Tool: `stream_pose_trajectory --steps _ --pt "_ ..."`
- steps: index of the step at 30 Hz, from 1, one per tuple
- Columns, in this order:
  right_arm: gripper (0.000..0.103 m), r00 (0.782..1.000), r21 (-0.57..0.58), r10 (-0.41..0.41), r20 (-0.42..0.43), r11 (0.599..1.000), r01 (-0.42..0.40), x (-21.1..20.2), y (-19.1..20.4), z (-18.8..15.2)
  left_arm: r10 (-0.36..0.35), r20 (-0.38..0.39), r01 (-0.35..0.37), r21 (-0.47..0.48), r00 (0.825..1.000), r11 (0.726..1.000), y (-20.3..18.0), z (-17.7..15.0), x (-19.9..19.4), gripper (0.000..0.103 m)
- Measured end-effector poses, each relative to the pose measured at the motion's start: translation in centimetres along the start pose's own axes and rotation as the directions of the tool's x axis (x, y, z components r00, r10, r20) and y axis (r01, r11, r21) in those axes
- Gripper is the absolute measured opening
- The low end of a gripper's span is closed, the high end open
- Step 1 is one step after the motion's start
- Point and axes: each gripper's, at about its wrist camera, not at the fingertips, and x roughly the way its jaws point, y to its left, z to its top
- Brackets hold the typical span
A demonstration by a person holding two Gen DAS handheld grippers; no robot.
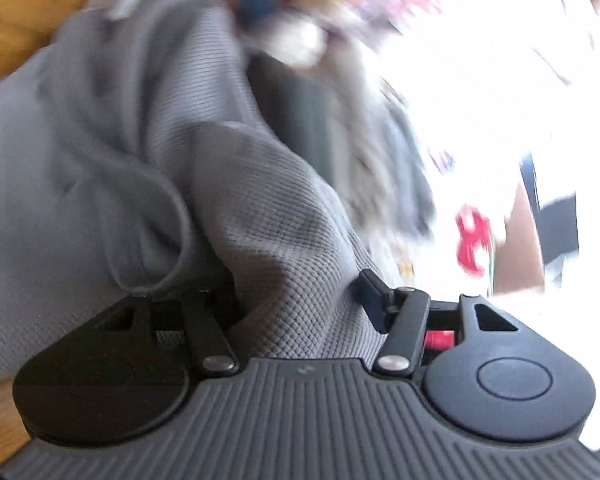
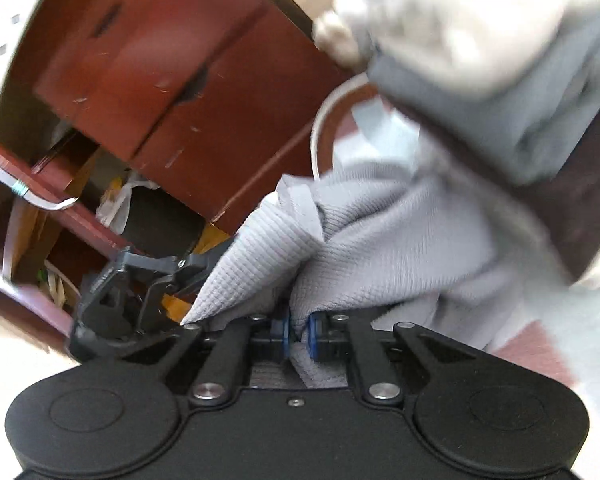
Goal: Fold clothes
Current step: 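Lift the grey garment with the right gripper and carry it onto the rug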
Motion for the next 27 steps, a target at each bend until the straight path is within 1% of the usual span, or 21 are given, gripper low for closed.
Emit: stream_pose_trajectory --steps 2,3,5,6,8,10,12,13,15,17,20,23,24,25,27 --pt "0.012 0.999 -0.063 -0.027 -0.04 0.998 0.025 -2.6 1.1 0.3 0.025 -0.04 -0.018 0.164 0.999 0.986 -3.5 -1.7 1.0 0.057" --pt "0.012 0.997 -0.095 -0.042 -0.059 0.995 0.036 -3.5 1.6 0.5 0.018 -0.052 -0.007 0.212 0.998 0.977 -4.7 -2.6 1.3 0.057" --pt "0.012 0.993 -0.175 -0.069 -0.1 0.983 0.051 -4.7 2.5 1.0 -0.025 -0.081 0.046 0.275 0.996 0.96 -6.3 -4.1 1.5 0.057" --pt "0.012 0.989 -0.219 -0.08 -0.124 0.974 0.052 -5.3 3.1 1.0 -0.047 -0.098 0.074 0.288 0.994 0.955 -6.7 -4.7 1.6 0.057" --pt "0.012 0.98 -0.294 -0.103 -0.169 0.955 0.05 -6.5 4.0 1.1 -0.081 -0.135 0.115 0.269 0.988 0.956 -7.2 -5.4 2.0 0.057" --pt "0.012 0.972 -0.332 -0.117 -0.205 0.942 0.044 -7.2 3.9 0.9 -0.087 -0.156 0.129 0.284 0.984 0.95 -7.6 -5.9 2.5 0.057" --pt "0.012 0.963 -0.353 -0.127 -0.237 0.935 0.037 -7.3 2.9 0.6 -0.077 -0.18 0.125 0.27 0.981 0.955 -7.3 -6.4 3.5 0.057" --pt "0.012 0.96 -0.347 -0.128 -0.249 0.937 0.035 -7.4 2.1 0.3 -0.074 -0.191 0.122 0.252 0.979 0.96 -6.8 -6.6 4.1 0.057" --pt "0.012 0.96 -0.286 -0.111 -0.258 0.958 0.034 -7.5 -0.2 -0.5 -0.061 -0.219 0.112 0.228 0.974 0.967 -6.1 -7.5 5.1 0.057" --pt "0.012 0.966 -0.247 -0.077 -0.246 0.969 0.014 -7.8 -2.7 -1.9 -0.038 -0.26 0.101 0.233 0.965 0.967 -5.4 -8.5 6.8 0.057" --pt "0.012 0.979 -0.198 -0.015 -0.205 0.98 -0.027 -8.8 -6.6 -4.0 -0.038 -0.336 0.133 0.265 0.941 0.955 -4.5 -9.3 9.3 0.057" --pt "0.012 0.99 -0.095 0.058 -0.132 0.993 -0.071 -9.6 -11.1 -5.4 -0.08 -0.394 0.192 0.253 0.916 0.948 -3.2 -9.1 11.7 0.057" --pt "0.012 0.991 -0.061 0.066 -0.115 0.995 -0.073 -9.7 -12.4 -5.8 -0.111 -0.414 0.217 0.218 0.904 0.952 -2.5 -9.0 12.6 0.057" --pt "0.012 0.992 -0.029 0.07 -0.102 0.997 -0.073 -9.7 -13.4 -6.0 -0.154 -0.436 0.245 0.16 0.887 0.956 -1.5 -8.6 13.5 0.057" --pt "0.012 0.994 0.008 0.053 -0.092 0.999 -0.053 -10.2 -14.2 -6.1 -0.24 -0.472 0.304 0.064 0.848 0.95 0.1 -8.1 15.7 0.057"
